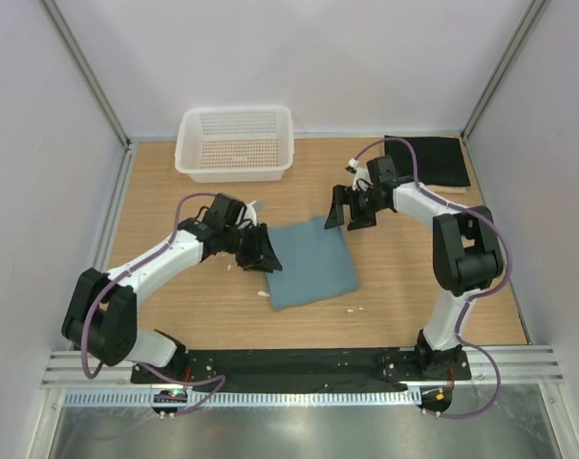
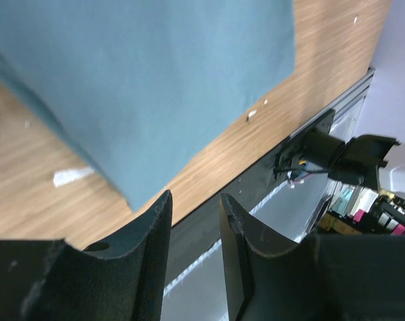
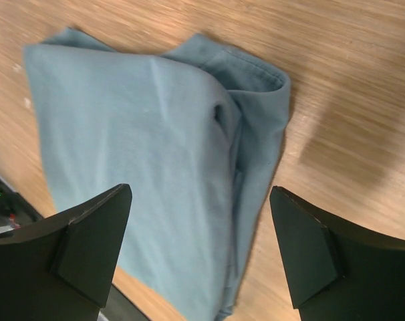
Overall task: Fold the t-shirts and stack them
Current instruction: Fold the tshirt
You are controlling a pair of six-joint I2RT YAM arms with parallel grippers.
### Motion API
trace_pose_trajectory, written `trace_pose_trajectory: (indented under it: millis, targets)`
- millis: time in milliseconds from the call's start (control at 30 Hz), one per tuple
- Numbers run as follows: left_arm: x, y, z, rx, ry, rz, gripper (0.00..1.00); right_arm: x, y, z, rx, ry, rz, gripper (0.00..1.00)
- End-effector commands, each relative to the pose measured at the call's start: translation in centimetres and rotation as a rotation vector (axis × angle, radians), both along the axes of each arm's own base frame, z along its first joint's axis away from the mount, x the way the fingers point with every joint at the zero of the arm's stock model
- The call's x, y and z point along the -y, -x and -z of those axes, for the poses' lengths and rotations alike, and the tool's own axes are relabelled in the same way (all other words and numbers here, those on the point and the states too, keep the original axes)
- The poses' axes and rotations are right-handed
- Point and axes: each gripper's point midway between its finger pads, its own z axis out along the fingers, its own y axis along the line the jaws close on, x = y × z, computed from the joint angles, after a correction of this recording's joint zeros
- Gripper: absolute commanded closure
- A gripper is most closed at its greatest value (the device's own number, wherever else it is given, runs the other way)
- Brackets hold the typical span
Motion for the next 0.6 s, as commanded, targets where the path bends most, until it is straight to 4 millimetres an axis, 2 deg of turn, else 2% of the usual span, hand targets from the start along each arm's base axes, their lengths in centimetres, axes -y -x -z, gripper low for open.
trace_pose_trajectory:
  millis: [0,233,300,567]
  targets:
    - [-0.9,1.7,-1.2,0.01,0.019,-0.012,0.64,0.3,-0.8,0.8,0.102,0.057,-0.118,0.09]
    - [-2.1,3.4,-1.5,0.003,-0.007,-0.017,0.64,-0.6,-1.7,3.2,0.115,0.052,-0.198,0.15]
    - [-2.3,3.5,-1.6,0.007,-0.011,-0.02,0.63,-0.8,-1.6,4.4,0.088,0.055,-0.207,0.19]
    - [-2.4,3.6,-1.4,0.003,-0.022,-0.017,0.63,-1.8,-0.7,6.0,0.0,0.025,-0.235,0.38]
